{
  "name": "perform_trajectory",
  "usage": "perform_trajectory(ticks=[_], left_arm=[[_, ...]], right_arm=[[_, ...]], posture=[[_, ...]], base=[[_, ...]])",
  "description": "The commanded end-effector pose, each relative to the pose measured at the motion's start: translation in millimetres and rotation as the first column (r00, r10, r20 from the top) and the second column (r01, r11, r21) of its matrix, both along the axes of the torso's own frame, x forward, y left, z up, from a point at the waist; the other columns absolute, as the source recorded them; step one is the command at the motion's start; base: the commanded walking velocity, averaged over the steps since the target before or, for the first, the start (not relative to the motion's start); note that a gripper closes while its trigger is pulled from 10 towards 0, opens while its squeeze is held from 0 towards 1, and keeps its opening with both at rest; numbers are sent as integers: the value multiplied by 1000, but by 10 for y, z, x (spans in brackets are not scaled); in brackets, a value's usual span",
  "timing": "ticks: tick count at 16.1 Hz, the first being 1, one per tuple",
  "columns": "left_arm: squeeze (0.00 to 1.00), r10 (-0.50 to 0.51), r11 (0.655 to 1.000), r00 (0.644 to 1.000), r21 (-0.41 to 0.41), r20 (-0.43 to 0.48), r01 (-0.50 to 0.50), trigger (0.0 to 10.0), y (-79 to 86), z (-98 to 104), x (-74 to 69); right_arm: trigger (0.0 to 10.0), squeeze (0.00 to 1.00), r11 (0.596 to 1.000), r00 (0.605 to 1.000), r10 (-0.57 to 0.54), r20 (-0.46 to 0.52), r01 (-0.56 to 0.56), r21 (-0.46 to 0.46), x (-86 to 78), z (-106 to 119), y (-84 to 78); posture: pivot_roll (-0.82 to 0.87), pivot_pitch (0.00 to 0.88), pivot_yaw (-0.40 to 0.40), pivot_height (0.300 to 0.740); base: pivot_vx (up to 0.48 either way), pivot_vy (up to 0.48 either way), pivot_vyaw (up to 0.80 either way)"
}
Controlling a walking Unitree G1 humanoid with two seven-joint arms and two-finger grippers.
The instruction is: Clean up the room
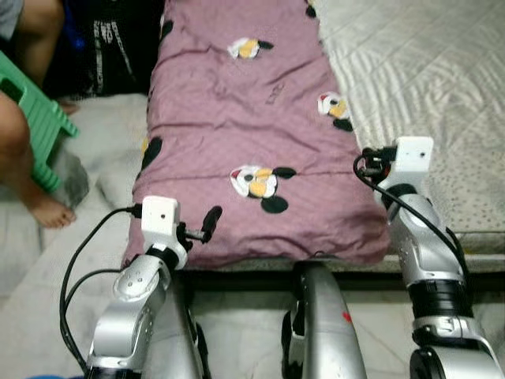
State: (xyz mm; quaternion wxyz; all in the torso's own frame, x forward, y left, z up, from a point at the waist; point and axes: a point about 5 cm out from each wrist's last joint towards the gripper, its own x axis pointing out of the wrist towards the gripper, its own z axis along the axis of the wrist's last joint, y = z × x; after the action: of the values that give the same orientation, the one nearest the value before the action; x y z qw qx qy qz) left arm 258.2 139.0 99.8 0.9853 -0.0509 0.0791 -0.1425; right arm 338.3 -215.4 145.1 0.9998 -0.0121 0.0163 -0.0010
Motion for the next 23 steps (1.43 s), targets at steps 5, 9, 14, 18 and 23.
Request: perform_trajectory(ticks=[5,9,14,18,23], left_arm=[[0,4,1000,999,-6,38,-4,10000,-27,32,35],[0,70,997,997,-23,-13,-70,10000,90,-97,-63],[0,53,998,998,-32,18,-52,10000,10,-54,44],[0,57,998,998,-20,13,-56,10000,34,-84,63],[0,131,991,991,-13,-7,-131,10000,109,-156,39]], right_arm=[[10000,1000,991,996,-77,42,72,110,-206,-100,52],[10000,1000,982,988,-144,58,136,130,-450,-247,204],[10000,1000,982,986,-162,41,157,105,-619,-328,167],[10000,1000,980,984,-178,29,175,92,-667,-362,125],[10000,1000,977,982,-187,11,185,104,-660,-398,84]], posture=[[-23,134,-17,687],[-23,106,-14,732],[-43,94,-25,740],[-51,83,-27,740],[-52,73,-31,740]], base=[[0,0,0],[0,0,0],[0,0,0],[0,0,0],[0,0,0]])
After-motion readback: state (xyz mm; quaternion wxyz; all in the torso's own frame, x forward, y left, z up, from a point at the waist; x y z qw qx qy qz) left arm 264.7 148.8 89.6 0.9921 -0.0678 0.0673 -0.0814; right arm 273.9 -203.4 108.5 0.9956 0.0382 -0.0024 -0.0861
